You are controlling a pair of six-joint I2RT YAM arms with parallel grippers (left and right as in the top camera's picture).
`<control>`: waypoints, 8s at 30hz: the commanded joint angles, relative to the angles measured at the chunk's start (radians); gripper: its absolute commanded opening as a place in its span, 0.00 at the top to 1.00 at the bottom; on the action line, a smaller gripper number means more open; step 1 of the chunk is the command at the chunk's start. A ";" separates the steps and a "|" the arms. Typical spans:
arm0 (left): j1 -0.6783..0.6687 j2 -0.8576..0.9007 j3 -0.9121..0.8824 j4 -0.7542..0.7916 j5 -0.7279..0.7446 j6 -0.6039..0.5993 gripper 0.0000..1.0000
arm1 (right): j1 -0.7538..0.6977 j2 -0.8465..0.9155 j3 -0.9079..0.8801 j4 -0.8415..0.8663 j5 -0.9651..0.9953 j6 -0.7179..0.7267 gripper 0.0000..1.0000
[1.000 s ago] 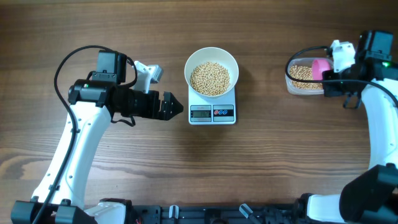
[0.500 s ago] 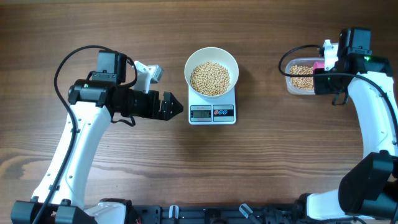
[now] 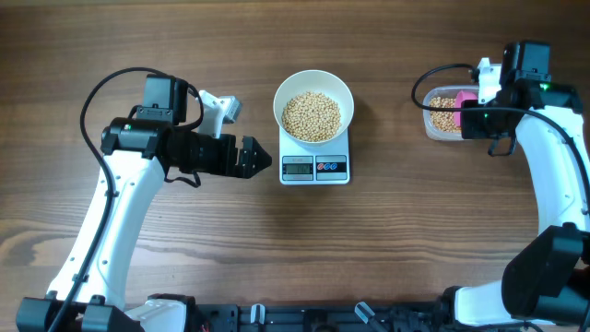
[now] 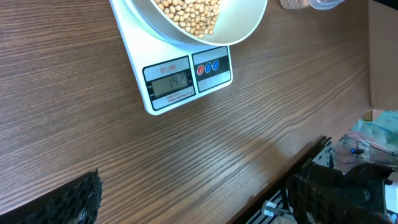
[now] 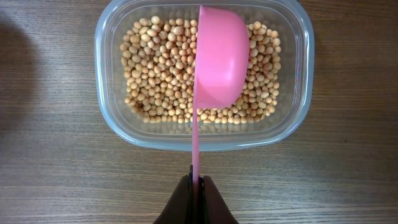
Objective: Scoop item into bowl and weigh 150g on scale
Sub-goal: 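Lower the pink scoop into the soybean tub with the right gripper, then drag the scoop through the soybeans and lift it filled, then carry the filled scoop left over the white bowl with the right gripper, then tip the scoop slowly to trickle soybeans into the white bowl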
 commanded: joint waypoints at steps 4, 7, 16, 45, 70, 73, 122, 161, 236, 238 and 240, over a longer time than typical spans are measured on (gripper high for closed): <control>0.004 0.000 -0.010 0.002 0.018 0.020 0.00 | 0.005 0.012 -0.015 0.000 -0.023 0.039 0.96; 0.004 0.000 -0.010 0.002 0.018 0.020 0.00 | 0.005 0.012 -0.015 0.000 -0.045 0.055 0.96; 0.004 0.000 -0.010 0.002 0.018 0.020 0.00 | 0.005 0.012 -0.015 -0.002 -0.137 0.051 0.96; 0.004 0.000 -0.010 0.002 0.018 0.020 0.00 | 0.005 0.012 -0.015 -0.072 -0.349 0.048 0.96; 0.004 0.000 -0.010 0.002 0.018 0.020 0.00 | -0.304 0.012 -0.015 -0.079 -0.652 0.070 0.96; 0.004 0.000 -0.010 0.002 0.018 0.020 0.00 | -0.338 0.012 -0.015 -0.080 -0.653 0.070 0.96; 0.004 0.000 -0.010 0.002 0.018 0.020 0.00 | -0.069 0.012 -0.014 0.064 -1.286 0.053 0.96; 0.004 0.000 -0.010 0.002 0.018 0.020 0.00 | 0.335 0.003 -0.014 0.237 -0.632 -0.095 0.96; 0.004 0.000 -0.010 0.002 0.018 0.020 0.00 | 0.424 -0.111 -0.003 0.237 -0.448 -0.114 0.96; 0.004 0.000 -0.010 0.002 0.018 0.020 0.00 | 0.424 -0.109 -0.003 0.227 -0.448 -0.164 0.96; 0.004 0.000 -0.010 0.002 0.018 0.020 0.00 | 0.424 -0.106 -0.003 0.206 -0.423 -0.223 0.96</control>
